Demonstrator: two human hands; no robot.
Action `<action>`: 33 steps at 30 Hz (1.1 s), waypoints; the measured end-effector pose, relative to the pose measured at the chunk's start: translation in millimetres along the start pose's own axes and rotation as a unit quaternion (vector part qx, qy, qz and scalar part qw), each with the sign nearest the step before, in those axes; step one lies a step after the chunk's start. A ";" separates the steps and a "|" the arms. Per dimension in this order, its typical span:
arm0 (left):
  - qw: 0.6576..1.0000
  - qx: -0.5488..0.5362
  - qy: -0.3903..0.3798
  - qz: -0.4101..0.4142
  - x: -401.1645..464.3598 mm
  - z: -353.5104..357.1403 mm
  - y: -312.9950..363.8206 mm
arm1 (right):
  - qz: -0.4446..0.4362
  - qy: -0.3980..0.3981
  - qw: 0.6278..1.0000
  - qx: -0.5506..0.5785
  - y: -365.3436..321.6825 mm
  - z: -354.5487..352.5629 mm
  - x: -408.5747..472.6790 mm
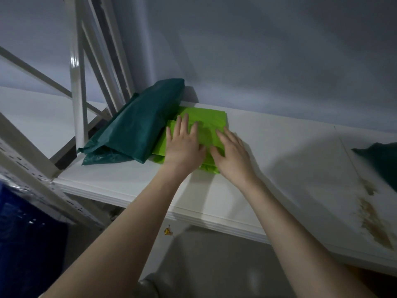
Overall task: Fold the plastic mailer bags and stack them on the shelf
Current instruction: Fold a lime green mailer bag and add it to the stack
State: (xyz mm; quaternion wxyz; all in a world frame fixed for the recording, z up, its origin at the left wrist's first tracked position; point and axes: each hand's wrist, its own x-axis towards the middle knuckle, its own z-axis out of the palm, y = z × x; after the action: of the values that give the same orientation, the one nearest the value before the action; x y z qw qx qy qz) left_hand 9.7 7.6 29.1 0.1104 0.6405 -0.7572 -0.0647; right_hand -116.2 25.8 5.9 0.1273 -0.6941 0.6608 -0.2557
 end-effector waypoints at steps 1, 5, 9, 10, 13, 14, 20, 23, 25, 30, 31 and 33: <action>1.000 -0.006 0.013 0.007 0.3 -2.0 4.3 | 0.003 0.006 1.000 -0.004 2.8 -7.8 0.4; 0.997 -0.029 0.045 0.048 1.0 -7.0 32.5 | 0.023 0.038 0.999 -0.026 23.4 -51.1 -4.5; 0.991 -0.066 0.058 0.096 -2.0 -6.7 70.9 | 0.052 0.074 0.995 -0.037 50.6 -105.1 -19.3; 0.989 -0.080 0.062 0.108 -3.1 -6.3 83.0 | 0.055 0.082 0.994 -0.038 58.2 -119.4 -24.8; 0.980 -0.114 0.066 0.147 -7.9 -6.0 123.5 | 0.072 0.108 0.991 -0.042 82.7 -157.4 -43.3; 0.977 -0.121 0.064 0.161 -9.9 -5.8 139.7 | 0.079 0.118 0.989 -0.043 92.0 -170.1 -50.5; 0.964 -0.143 0.018 0.224 -26.9 7.7 233.3 | 0.145 0.134 0.976 -0.091 154.9 -235.3 -101.3; 0.956 -0.137 -0.023 0.259 -41.1 21.0 274.0 | 0.180 0.146 0.967 -0.106 186.6 -258.8 -132.1; 0.948 -0.150 -0.057 0.276 -51.1 32.7 299.8 | 0.208 0.149 0.959 -0.119 207.6 -271.6 -153.3; 0.929 -0.196 -0.114 0.294 -66.1 63.4 351.5 | 0.269 0.162 0.939 -0.138 256.5 -292.4 -197.0; 0.926 -0.200 -0.124 0.295 -68.1 68.3 359.1 | 0.282 0.166 0.935 -0.135 264.4 -295.0 -204.0; 0.921 -0.203 -0.135 0.304 -72.0 77.4 376.4 | 0.312 0.180 0.925 -0.120 280.5 -300.0 -219.0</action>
State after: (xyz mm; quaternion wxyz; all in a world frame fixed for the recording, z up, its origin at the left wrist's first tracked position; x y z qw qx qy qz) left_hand -358.2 139.5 38.3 0.1494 0.3291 -0.8937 -0.2661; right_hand -511.4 262.8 71.7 -0.0041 -0.4050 0.8817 -0.2423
